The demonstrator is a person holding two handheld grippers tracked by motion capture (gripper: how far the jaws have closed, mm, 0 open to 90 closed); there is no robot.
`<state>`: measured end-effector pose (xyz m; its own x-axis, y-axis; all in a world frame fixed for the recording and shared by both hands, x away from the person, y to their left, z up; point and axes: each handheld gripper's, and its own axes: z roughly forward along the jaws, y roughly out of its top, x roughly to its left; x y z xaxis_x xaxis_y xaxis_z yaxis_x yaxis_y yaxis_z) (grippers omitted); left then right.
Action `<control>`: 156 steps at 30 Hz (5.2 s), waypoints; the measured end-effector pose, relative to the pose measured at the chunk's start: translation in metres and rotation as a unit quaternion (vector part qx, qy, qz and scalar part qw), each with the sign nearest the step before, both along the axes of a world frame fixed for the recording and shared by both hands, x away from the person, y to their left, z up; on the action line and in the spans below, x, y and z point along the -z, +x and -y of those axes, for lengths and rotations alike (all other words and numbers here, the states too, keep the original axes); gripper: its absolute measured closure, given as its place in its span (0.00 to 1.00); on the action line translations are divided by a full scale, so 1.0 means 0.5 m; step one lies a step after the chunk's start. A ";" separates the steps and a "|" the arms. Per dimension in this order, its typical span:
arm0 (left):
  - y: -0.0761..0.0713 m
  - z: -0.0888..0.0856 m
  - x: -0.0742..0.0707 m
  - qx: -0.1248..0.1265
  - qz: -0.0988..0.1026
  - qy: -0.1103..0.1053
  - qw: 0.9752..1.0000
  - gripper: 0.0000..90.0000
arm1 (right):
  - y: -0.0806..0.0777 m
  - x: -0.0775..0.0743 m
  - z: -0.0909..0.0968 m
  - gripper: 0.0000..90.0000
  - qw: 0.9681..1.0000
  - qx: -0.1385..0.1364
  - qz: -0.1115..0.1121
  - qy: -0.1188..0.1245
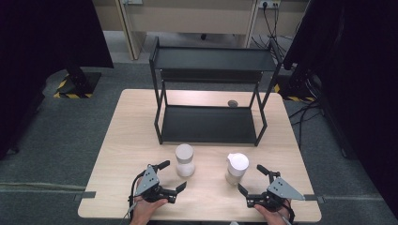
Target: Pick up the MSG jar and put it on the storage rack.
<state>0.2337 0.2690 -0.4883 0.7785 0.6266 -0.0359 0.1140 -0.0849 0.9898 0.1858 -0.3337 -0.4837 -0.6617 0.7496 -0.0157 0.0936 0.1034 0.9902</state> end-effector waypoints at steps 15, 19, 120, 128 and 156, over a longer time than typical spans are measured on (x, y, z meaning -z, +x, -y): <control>-0.001 0.001 0.001 0.000 0.001 0.001 1.000 0.00 | 0.000 0.001 -0.001 0.01 1.000 0.000 -0.001 0.000; -0.001 0.000 0.000 -0.001 0.002 0.001 1.000 0.00 | 0.000 0.002 -0.001 0.00 1.000 0.000 -0.001 0.001; 0.090 0.057 -0.062 -0.009 -0.001 0.031 0.999 0.39 | 0.003 0.009 0.001 0.01 1.000 -0.007 -0.003 0.010; 0.097 0.052 -0.086 0.004 -0.002 0.018 1.000 0.39 | 0.004 0.010 0.002 0.01 1.000 -0.007 -0.004 0.012; 0.134 0.035 -0.235 0.016 0.007 0.013 1.000 0.39 | 0.005 0.011 0.003 0.01 1.000 -0.005 -0.007 0.017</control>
